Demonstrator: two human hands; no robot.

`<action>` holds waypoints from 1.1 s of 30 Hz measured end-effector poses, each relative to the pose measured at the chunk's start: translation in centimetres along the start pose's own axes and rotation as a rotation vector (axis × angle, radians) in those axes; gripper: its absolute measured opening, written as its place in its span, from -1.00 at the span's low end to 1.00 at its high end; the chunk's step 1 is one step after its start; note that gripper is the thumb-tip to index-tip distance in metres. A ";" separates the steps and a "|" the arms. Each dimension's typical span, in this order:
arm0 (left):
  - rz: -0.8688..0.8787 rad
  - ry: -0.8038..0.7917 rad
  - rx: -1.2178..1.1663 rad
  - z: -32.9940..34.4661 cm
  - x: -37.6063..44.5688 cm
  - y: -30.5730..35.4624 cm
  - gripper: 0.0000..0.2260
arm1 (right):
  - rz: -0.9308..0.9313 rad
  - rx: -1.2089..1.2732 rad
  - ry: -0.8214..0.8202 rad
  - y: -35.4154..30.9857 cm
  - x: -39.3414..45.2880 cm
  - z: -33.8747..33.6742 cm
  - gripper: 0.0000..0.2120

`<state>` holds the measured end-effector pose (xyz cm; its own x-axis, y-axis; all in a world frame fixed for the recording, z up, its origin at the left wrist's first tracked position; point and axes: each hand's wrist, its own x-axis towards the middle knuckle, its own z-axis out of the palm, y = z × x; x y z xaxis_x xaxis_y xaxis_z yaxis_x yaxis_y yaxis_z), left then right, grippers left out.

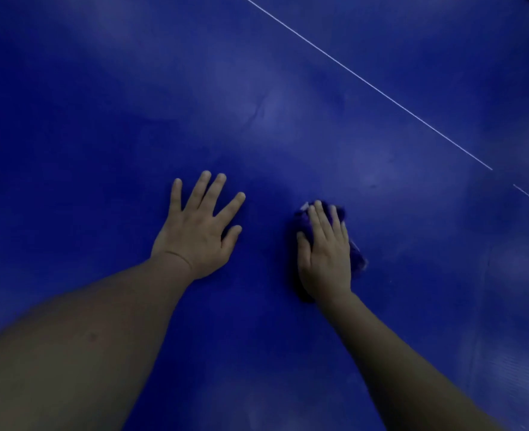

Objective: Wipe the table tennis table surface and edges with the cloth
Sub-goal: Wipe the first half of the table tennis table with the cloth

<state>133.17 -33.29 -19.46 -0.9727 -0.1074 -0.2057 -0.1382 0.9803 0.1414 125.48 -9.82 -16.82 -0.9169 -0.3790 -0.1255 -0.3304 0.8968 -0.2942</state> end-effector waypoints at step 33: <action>0.017 0.044 -0.078 -3.3 13.4 7.1 -0.42 | -0.086 -0.039 -0.001 2.9 4.0 -1.6 -0.43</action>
<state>118.54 -28.27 -18.01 -0.9821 -0.0999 -0.1598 -0.1341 0.9663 0.2198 120.46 -8.40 -16.63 -0.8847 -0.4548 -0.1022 -0.4161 0.8693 -0.2667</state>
